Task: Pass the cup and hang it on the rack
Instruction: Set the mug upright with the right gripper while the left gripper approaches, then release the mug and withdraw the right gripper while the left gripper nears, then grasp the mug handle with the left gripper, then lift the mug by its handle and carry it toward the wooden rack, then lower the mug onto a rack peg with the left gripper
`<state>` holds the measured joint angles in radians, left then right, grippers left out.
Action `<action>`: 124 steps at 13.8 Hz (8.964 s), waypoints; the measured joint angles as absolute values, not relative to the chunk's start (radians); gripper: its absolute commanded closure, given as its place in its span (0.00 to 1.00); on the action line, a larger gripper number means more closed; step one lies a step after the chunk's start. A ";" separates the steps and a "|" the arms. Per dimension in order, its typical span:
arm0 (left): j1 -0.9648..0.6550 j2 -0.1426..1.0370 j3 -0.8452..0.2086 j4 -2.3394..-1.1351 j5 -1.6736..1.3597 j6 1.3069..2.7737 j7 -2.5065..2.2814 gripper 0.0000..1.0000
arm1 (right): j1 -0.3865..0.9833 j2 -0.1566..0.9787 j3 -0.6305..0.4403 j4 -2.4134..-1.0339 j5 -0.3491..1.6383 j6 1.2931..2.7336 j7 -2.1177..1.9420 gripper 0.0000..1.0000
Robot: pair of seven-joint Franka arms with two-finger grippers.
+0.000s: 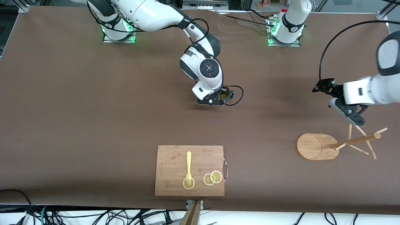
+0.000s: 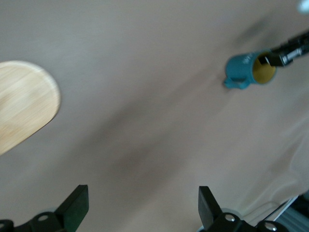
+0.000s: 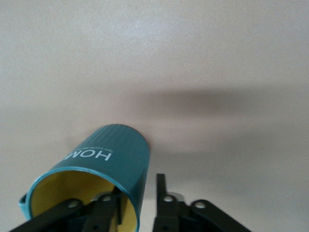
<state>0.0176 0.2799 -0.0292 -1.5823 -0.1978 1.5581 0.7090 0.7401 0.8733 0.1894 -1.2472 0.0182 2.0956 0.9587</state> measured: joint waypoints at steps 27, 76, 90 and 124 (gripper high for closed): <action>-0.029 0.468 -0.314 -2.283 -1.449 2.442 2.488 0.00 | 0.503 0.165 -0.264 -1.502 0.057 1.603 0.217 0.00; -0.047 0.487 -0.346 -2.258 -1.705 2.493 2.477 1.00 | 0.109 0.095 -0.037 -1.488 -0.030 1.490 -0.001 0.00; 0.127 0.227 0.033 -2.054 -0.996 1.816 1.174 1.00 | 0.109 0.095 -0.036 -1.488 -0.030 1.483 0.000 0.00; 0.437 0.516 0.267 -1.933 -1.429 1.201 0.539 1.00 | 0.109 0.095 -0.033 -1.488 -0.030 1.480 0.000 0.00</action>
<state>0.4369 0.5158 0.2667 -1.9330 -1.4291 1.2006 0.5386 0.1094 0.0953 -0.0334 -1.4880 -0.0304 1.4799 0.0004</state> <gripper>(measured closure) 0.789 0.000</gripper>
